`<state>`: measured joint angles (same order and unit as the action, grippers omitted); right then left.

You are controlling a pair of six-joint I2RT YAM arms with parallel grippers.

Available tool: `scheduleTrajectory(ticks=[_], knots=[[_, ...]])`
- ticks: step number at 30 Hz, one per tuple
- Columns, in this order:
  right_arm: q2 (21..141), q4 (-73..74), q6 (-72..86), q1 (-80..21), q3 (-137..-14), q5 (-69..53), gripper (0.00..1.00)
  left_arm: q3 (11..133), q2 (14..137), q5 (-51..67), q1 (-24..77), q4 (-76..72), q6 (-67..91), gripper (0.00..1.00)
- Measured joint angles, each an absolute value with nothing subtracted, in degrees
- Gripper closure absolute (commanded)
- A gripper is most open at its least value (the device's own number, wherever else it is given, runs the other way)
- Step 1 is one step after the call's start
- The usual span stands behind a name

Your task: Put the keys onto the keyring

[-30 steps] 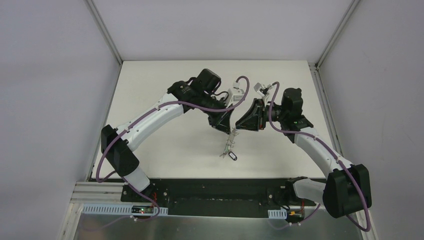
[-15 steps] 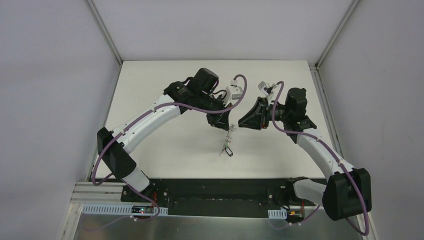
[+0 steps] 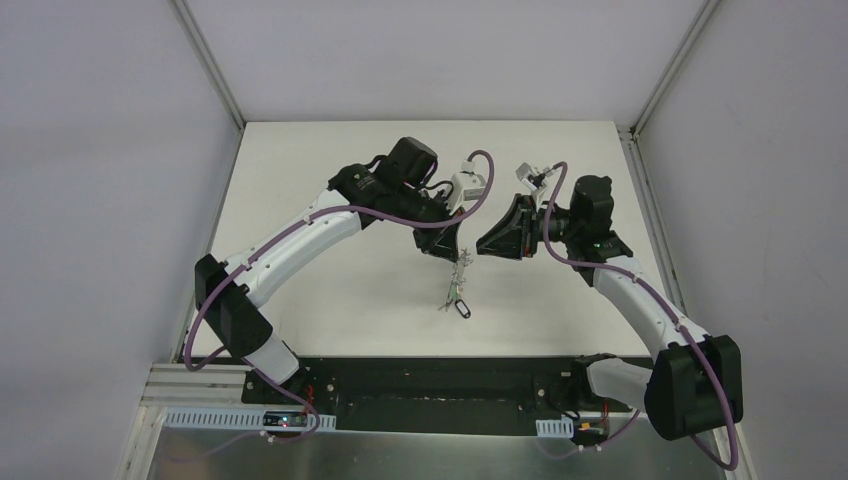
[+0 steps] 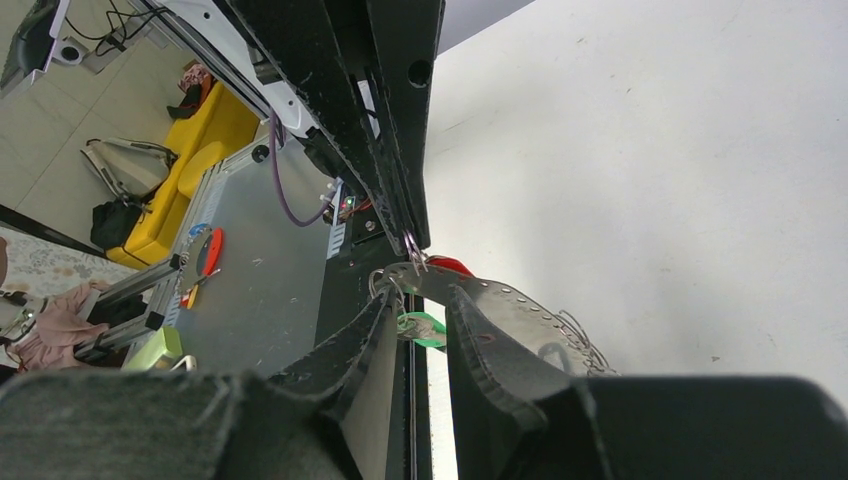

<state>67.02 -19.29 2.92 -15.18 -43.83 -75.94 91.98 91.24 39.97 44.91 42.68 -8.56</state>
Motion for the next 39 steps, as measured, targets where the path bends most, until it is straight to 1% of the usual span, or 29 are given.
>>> scheduleTrajectory(ticks=[1, 2, 3, 4, 8, 13, 19, 21, 25, 28, 39], knots=[[67.0, -19.2, 2.9, -15.2, -43.8, -75.9, 0.37, 92.0, 91.2, 40.0, 44.9, 42.7, -8.6, 1.0], [67.0, -18.9, 2.9, -15.2, -43.8, -75.9, 0.05, 92.0, 91.2, 40.0, 44.9, 42.7, -8.7, 1.0], [66.9, -18.2, 2.9, -15.3, -43.9, -75.4, 0.01, 92.0, 91.2, 39.9, 44.9, 42.7, -8.8, 1.0], [66.8, -17.1, 2.0, -15.6, -43.9, -73.3, 0.01, 92.0, 91.2, 39.9, 44.9, 42.7, -8.9, 1.0], [66.5, -13.8, -2.0, -16.5, -44.8, -65.1, 0.0, 92.0, 91.2, 39.7, 44.9, 42.7, -9.7, 1.0], [66.4, -11.4, -4.4, -17.6, -45.1, -60.4, 0.0, 92.0, 91.2, 38.8, 44.9, 42.7, -10.2, 1.0], [66.4, -11.3, -4.6, -17.9, -45.1, -61.3, 0.0, 92.0, 91.2, 38.5, 44.9, 42.7, -10.9, 1.0], [66.4, -11.8, -4.1, -17.9, -45.1, -63.0, 0.03, 92.0, 91.2, 38.5, 44.9, 42.7, -11.2, 1.0], [66.4, -13.3, -3.4, -17.9, -45.1, -66.0, 0.13, 92.0, 91.2, 38.9, 44.9, 42.7, -11.4, 1.0], [66.5, -14.2, -2.9, -18.3, -45.1, -67.5, 0.22, 92.0, 91.2, 39.4, 44.9, 42.7, -11.3, 1.0], [68.8, -14.8, -1.7, -20.7, -45.1, -70.3, 0.61, 92.0, 91.8, 41.7, 44.9, 42.7, -9.8, 1.0]])
